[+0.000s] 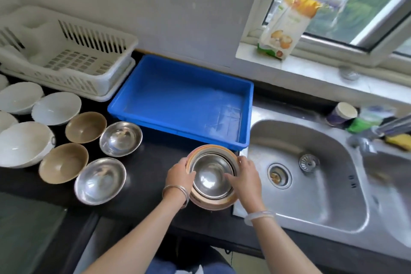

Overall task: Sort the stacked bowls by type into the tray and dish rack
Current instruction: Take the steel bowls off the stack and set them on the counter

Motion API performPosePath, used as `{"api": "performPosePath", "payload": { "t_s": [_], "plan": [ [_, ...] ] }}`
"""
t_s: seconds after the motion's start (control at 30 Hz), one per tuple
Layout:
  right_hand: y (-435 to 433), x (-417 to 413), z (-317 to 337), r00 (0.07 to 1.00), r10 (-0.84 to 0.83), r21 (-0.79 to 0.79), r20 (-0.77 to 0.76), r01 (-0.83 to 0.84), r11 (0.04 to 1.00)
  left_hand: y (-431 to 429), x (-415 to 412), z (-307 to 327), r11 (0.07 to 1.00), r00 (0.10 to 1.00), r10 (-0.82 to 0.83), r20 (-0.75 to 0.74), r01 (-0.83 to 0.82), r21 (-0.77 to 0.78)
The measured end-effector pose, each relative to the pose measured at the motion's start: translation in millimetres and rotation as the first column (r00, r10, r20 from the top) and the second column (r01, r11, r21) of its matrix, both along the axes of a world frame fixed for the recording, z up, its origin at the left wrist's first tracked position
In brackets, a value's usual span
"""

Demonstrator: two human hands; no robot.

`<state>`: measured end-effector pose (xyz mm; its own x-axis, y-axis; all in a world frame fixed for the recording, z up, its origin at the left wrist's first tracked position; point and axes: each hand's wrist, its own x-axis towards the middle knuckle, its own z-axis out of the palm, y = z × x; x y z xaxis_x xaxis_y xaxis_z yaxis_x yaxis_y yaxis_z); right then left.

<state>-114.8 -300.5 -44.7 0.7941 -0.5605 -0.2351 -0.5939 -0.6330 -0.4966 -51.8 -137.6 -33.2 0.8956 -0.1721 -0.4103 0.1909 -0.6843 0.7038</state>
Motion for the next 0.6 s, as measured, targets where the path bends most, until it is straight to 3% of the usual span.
{"api": "performPosePath", "payload": {
  "t_s": [0.6],
  "plan": [
    [-1.8,8.3,5.9,0.993,0.093,-0.276,-0.074,-0.11,0.955,-1.4,2.9,-1.7,0.997,0.999,-0.04,-0.008,0.04,0.069]
  ]
}}
